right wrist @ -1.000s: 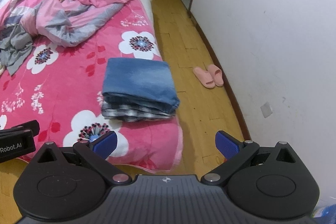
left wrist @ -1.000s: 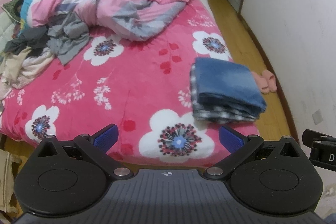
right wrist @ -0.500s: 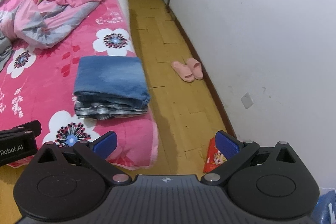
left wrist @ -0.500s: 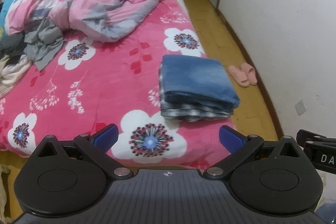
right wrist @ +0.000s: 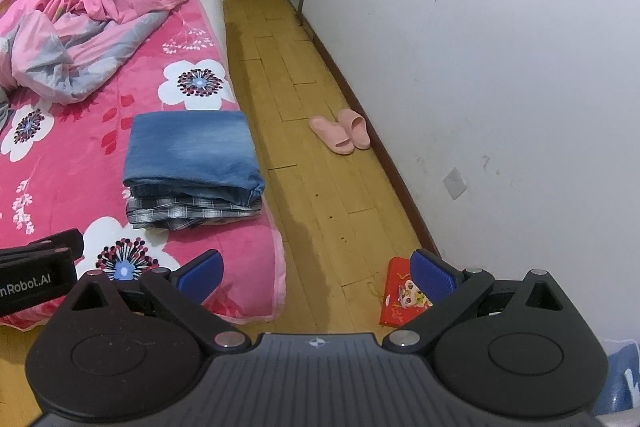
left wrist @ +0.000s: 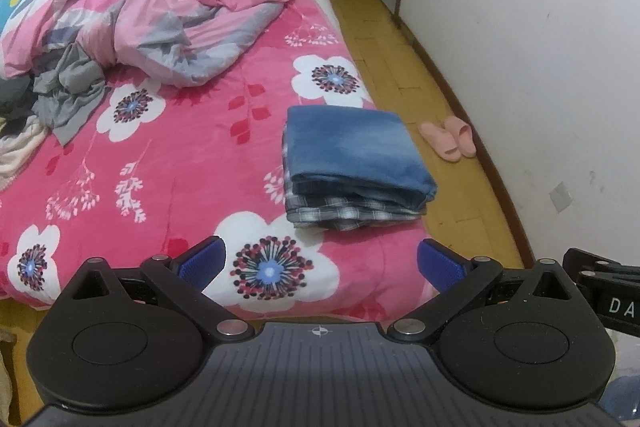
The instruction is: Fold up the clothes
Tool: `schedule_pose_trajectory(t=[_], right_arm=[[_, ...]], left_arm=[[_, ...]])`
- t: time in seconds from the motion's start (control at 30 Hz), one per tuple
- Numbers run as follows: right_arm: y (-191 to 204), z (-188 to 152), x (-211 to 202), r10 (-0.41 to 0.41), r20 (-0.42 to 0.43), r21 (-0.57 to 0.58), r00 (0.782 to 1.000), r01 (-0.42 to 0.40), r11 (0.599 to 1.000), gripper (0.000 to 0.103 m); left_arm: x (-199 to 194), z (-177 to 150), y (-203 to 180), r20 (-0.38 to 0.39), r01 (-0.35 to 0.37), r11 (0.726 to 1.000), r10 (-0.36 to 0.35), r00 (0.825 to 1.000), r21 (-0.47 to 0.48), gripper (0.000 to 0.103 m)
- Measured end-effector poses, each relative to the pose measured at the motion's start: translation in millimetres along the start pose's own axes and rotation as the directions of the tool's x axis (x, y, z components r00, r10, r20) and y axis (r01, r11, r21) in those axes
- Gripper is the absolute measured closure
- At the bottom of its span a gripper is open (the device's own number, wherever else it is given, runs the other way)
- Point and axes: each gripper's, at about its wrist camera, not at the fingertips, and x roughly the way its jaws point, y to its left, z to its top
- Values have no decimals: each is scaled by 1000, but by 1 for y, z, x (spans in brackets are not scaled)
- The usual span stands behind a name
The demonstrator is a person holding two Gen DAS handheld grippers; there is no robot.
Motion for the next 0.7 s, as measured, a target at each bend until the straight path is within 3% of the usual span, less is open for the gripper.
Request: schedule_pose_trajectory(t=[0.7], right_arm=[[15, -8, -3, 55, -11, -22, 998, -55, 998, 1]], left_arm=[[-1, -3, 10, -13, -44, 999, 44, 999, -6, 0]])
